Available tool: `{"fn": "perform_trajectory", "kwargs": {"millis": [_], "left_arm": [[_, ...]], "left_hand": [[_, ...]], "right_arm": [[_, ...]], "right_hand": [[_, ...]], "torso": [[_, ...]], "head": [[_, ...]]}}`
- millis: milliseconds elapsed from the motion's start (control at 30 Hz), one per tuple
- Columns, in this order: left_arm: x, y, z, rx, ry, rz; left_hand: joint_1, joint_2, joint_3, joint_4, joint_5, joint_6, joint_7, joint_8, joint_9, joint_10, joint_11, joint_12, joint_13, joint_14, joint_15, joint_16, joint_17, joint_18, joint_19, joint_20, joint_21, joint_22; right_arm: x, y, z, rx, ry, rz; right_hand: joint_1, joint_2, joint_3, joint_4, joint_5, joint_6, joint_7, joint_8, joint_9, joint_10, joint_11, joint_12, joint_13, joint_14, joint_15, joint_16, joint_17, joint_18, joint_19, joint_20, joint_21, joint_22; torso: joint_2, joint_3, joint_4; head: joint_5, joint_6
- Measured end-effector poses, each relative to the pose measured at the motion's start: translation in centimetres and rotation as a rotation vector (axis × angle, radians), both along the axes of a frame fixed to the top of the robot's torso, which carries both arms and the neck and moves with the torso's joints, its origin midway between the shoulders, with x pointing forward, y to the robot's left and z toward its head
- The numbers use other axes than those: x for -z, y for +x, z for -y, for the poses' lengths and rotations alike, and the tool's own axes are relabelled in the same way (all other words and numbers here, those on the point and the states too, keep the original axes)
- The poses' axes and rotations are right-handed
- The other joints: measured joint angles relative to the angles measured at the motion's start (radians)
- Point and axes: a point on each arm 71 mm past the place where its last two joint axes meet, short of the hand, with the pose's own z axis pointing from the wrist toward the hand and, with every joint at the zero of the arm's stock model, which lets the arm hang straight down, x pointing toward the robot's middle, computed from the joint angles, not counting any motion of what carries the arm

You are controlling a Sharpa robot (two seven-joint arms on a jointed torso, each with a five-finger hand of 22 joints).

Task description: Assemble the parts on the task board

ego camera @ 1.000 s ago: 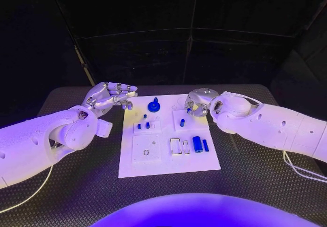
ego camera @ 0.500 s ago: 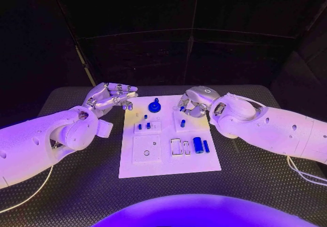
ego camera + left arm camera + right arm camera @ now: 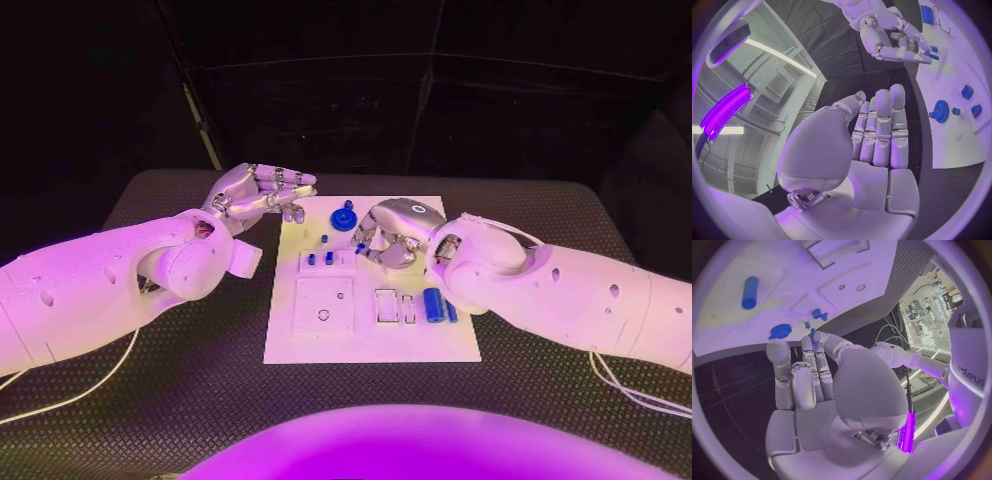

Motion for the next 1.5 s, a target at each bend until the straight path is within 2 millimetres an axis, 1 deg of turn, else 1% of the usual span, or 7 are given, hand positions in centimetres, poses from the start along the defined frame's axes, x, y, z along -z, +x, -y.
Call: {"fn": "perform_trajectory", "kwargs": {"millis": [33, 167, 367, 733, 800, 1300, 1500], "left_arm": [[0.0, 0.0, 0.0, 0.0, 0.0, 0.0], [0.0, 0.0, 0.2, 0.004, -0.002, 0.0], [0.0, 0.1, 0.6, 0.009, -0.005, 0.001], [0.1, 0.2, 0.8, 0.011, -0.007, 0.001], [0.1, 0.2, 0.8, 0.01, -0.007, 0.001], [0.1, 0.2, 0.9, 0.011, -0.007, 0.001], [0.1, 0.2, 0.9, 0.01, -0.007, 0.001]], "left_hand": [[0.0, 0.0, 0.0, 0.0, 0.0, 0.0, 0.0, 0.0, 0.0, 0.0, 0.0, 0.0, 0.0, 0.0, 0.0, 0.0, 0.0, 0.0, 0.0, 0.0, 0.0, 0.0], [0.0, 0.0, 0.0, 0.0, 0.0, 0.0, 0.0, 0.0, 0.0, 0.0, 0.0, 0.0, 0.001, 0.0, 0.0, 0.0, 0.0, 0.0, 0.0, 0.0, 0.0, 0.0], [0.0, 0.0, 0.0, 0.0, 0.0, 0.0, 0.0, 0.0, 0.0, 0.0, 0.0, 0.0, 0.001, 0.0, 0.0, 0.0, -0.001, 0.0, 0.0, 0.0, 0.0, 0.0], [0.0, 0.0, 0.0, 0.0, 0.0, 0.0, 0.0, 0.0, 0.0, 0.0, 0.0, 0.0, 0.001, 0.0, 0.0, 0.0, -0.001, 0.0, 0.0, 0.0, 0.0, 0.0], [0.0, 0.0, 0.0, 0.0, 0.0, 0.0, 0.0, 0.0, 0.0, 0.0, 0.0, 0.0, 0.001, 0.0, 0.0, 0.0, -0.001, 0.0, 0.0, 0.0, 0.0, 0.0], [0.0, 0.0, 0.0, 0.0, 0.0, 0.0, 0.0, 0.0, 0.0, 0.0, 0.0, 0.0, 0.001, 0.0, 0.0, 0.0, -0.001, 0.0, 0.0, 0.0, 0.0, -0.002], [0.0, 0.0, 0.0, 0.0, 0.0, 0.0, 0.0, 0.0, 0.0, 0.0, 0.0, 0.0, 0.001, 0.0, 0.0, 0.0, -0.001, 0.0, 0.0, 0.0, 0.0, -0.002]], "right_arm": [[0.3, -0.3, -0.3, -0.01, -0.005, -0.007], [1.4, -1.1, -1.2, -0.044, -0.029, -0.027], [2.8, -2.0, -2.2, -0.078, -0.062, -0.048], [3.6, -2.4, -3.0, -0.103, -0.107, -0.053], [3.6, -2.4, -3.1, -0.106, -0.113, -0.053], [4.2, -2.6, -3.8, -0.119, -0.134, -0.061], [4.2, -2.7, -3.9, -0.122, -0.134, -0.06]], "right_hand": [[0.0, 0.0, 0.0, 0.0, 0.0, 0.0, 0.0, 0.0, 0.0, 0.0, 0.0, -0.002, 0.0, 0.0, 0.0, 0.0, 0.0, 0.0, 0.0, 0.0, 0.0, 0.0], [0.0, 0.0, 0.0, 0.0, 0.0, 0.0, 0.0, 0.0, 0.0, 0.0, 0.0, -0.005, -0.001, 0.0, 0.0, 0.0, 0.0, 0.0, 0.0, 0.0, 0.0, 0.0], [0.0, 0.0, 0.0, 0.0, 0.0, -0.001, -0.001, -0.001, 0.0, 0.0, 0.0, -0.005, -0.001, 0.0, 0.0, 0.0, 0.0, 0.0, 0.0, 0.0, 0.0, 0.0], [0.0, 0.0, 0.0, 0.0, -0.001, -0.002, -0.001, -0.003, -0.001, 0.0, 0.0, -0.005, -0.001, 0.0, 0.0, 0.0, 0.0, 0.0, 0.0, 0.0, 0.0, 0.0], [0.0, 0.0, 0.0, 0.0, -0.006, -0.002, -0.001, -0.003, -0.001, 0.0, 0.0, -0.005, -0.001, 0.0, 0.0, 0.0, 0.0, 0.0, 0.0, 0.0, 0.0, 0.0], [0.0, 0.0, 0.0, 0.0, -0.006, -0.003, -0.003, -0.004, -0.002, 0.0, 0.0, -0.005, -0.002, 0.0, 0.0, 0.0, 0.0, 0.0, 0.0, 0.0, 0.0, 0.0], [0.0, 0.0, 0.0, 0.0, -0.006, -0.003, -0.003, -0.004, -0.001, 0.0, 0.0, -0.005, -0.002, 0.0, 0.0, 0.0, 0.0, 0.0, 0.0, 0.0, 0.0, 0.0]], "torso": [[0.0, 0.0, 0.0], [0.0, -0.0001, -0.0001], [-0.001, 0.0007, -0.0012], [-0.002, 0.0016, -0.0023], [-0.002, 0.0016, -0.0024], [-0.002, 0.0008, -0.0023], [-0.002, 0.0006, -0.0019]], "head": [[0.004, -0.003], [0.014, -0.007], [0.026, -0.008], [0.042, -0.008], [0.046, -0.008], [0.059, -0.008], [0.062, -0.008]]}}
